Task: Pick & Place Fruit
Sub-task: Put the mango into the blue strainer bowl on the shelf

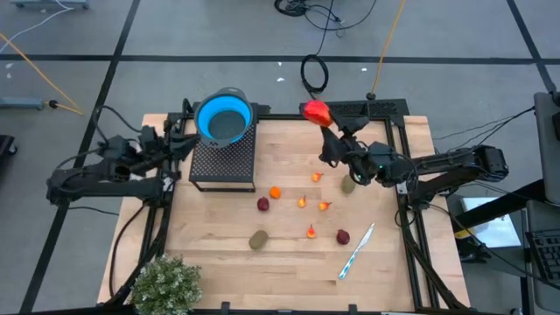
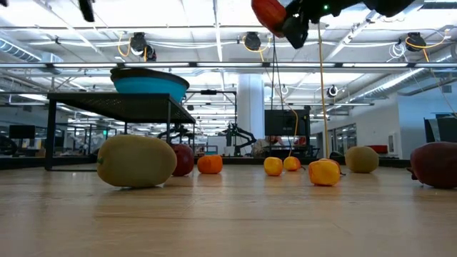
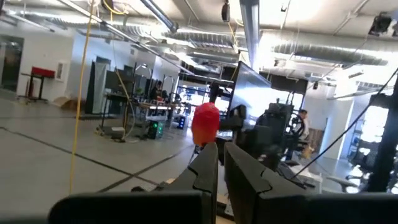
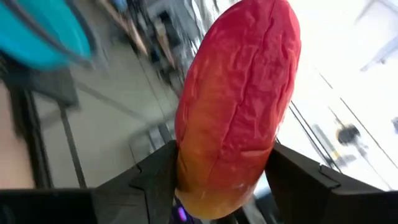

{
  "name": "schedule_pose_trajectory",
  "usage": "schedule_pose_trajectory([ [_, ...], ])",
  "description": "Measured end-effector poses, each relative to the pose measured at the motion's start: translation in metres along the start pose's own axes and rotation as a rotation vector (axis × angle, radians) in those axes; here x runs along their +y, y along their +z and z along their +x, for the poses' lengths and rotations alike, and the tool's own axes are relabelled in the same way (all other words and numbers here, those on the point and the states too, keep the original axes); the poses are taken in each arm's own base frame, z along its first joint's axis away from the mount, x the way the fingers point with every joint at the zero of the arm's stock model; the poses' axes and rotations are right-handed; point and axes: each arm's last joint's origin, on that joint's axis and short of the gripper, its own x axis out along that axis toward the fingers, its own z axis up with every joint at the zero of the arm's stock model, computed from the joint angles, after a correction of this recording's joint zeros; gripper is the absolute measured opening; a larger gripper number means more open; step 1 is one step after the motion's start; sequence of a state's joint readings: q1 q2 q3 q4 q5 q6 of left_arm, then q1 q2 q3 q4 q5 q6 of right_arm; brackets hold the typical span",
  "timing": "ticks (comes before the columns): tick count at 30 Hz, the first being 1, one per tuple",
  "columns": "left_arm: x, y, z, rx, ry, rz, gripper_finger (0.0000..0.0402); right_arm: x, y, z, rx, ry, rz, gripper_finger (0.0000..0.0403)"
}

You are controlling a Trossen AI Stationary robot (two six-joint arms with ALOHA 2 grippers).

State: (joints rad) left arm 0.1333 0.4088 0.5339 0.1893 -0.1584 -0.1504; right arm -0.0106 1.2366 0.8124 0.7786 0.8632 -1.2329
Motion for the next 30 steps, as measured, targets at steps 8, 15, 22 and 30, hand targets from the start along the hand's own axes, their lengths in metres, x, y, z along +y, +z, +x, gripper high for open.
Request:
schedule_pose_trajectory([
  [8,-0.005,-0.018,0.045,-0.029,-0.005,0.036,0.0108,-0.004,0.015,-0.004,-0.199,0.077,0.357,0.021],
  [15,-0.01,-0.03,0.077,-0.042,-0.065,0.037,0.0191,-0.01,0.029,-0.005,-0.416,0.283,0.711,0.021],
  [22,-0.02,-0.024,0.119,0.009,-0.145,0.051,0.0235,-0.011,0.036,-0.004,-0.543,0.537,0.89,0.021],
  [30,-0.03,-0.017,0.157,0.131,-0.231,0.064,0.0248,-0.01,0.034,0.002,-0.538,0.743,0.985,0.021],
])
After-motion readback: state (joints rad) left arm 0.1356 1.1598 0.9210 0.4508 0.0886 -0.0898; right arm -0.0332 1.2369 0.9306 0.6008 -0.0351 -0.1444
